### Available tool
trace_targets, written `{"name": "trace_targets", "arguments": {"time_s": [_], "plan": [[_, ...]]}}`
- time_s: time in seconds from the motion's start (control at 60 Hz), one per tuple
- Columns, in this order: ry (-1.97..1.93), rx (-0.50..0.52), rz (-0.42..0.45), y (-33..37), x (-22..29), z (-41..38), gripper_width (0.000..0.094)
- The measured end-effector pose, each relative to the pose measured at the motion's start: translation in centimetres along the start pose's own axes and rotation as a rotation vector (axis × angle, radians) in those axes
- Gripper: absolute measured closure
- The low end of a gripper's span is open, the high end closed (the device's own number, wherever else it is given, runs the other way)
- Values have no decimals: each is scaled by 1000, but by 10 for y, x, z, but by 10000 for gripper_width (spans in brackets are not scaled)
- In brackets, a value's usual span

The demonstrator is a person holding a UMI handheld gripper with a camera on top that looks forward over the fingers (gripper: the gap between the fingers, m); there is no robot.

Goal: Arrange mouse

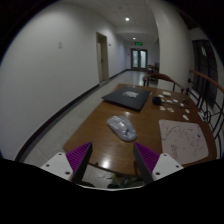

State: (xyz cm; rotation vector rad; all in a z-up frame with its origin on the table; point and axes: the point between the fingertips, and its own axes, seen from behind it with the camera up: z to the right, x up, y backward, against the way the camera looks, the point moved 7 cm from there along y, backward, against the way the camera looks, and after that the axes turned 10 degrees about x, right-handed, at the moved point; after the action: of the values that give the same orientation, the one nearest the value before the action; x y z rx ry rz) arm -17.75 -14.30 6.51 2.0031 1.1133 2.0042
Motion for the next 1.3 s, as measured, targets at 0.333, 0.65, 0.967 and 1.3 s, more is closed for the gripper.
{"name": "trace_targets", "arguments": {"time_s": [0.333,0.65,0.967,1.3], "plan": [[6,-32,-76,-85,19,64,115],[-20,-45,-93,-137,55,86,431],[22,6,148,-30,119,92,594],[-93,-244,112,66,44,237,595]]}}
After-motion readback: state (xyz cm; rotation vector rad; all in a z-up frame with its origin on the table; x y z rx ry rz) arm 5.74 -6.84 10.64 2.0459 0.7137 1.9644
